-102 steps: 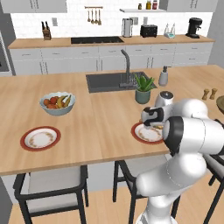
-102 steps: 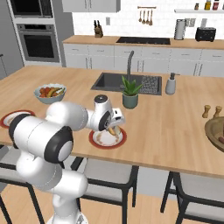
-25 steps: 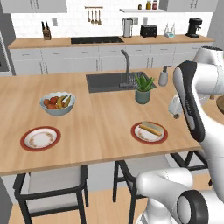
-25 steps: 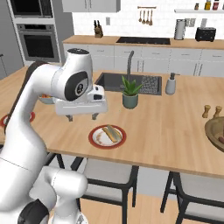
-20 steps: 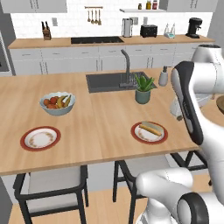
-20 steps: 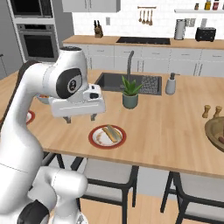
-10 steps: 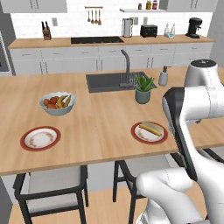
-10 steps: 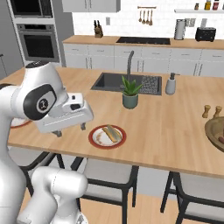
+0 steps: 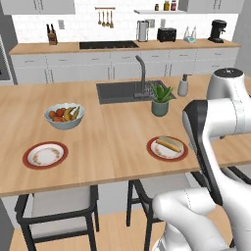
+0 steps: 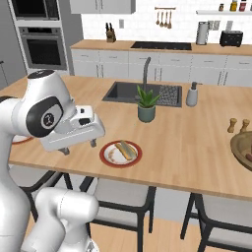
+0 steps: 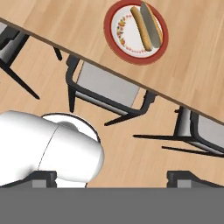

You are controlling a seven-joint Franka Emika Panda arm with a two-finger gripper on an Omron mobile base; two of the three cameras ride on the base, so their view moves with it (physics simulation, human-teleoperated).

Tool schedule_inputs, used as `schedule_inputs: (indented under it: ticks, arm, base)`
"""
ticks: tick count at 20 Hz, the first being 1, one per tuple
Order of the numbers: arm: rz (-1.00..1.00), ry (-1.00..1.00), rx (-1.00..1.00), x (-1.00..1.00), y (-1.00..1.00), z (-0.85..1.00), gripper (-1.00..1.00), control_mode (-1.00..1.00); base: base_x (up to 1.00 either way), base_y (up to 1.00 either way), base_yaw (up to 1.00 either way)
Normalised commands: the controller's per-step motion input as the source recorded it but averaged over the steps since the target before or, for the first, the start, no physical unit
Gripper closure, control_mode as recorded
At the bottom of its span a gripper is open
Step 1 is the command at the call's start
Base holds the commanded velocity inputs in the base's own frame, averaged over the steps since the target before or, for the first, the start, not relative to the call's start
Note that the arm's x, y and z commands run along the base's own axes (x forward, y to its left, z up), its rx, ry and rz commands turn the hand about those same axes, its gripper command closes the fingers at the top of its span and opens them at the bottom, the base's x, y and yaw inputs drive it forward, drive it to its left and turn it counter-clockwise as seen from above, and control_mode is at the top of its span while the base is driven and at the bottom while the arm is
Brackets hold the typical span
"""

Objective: Place one bun and one sausage from the bowl on each plate.

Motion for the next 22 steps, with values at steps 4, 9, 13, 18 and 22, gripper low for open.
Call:
schedule_inputs:
  ticks: [4,9,13,18,22]
  arm:
    - [0.0,0.0,0.0,0.0,0.0,0.0,-1.0,1.0]
    - [0.0,0.0,0.0,0.0,0.0,0.0,-1.0,1.0]
    - [0.0,0.0,0.0,0.0,0.0,0.0,-1.0,1.0]
    - [0.0,0.0,0.0,0.0,0.0,0.0,-1.0,1.0]
    - [0.0,0.0,0.0,0.0,0.0,0.0,-1.0,1.0]
  base:
    - [-0.02,-0.25,0.0]
    - [-0.13,-0.34,-0.01]
    - [-0.06,-0.34,-0.04]
    - [-0.02,-0.57,-0.05]
    - [0.0,-0.7,-0.04]
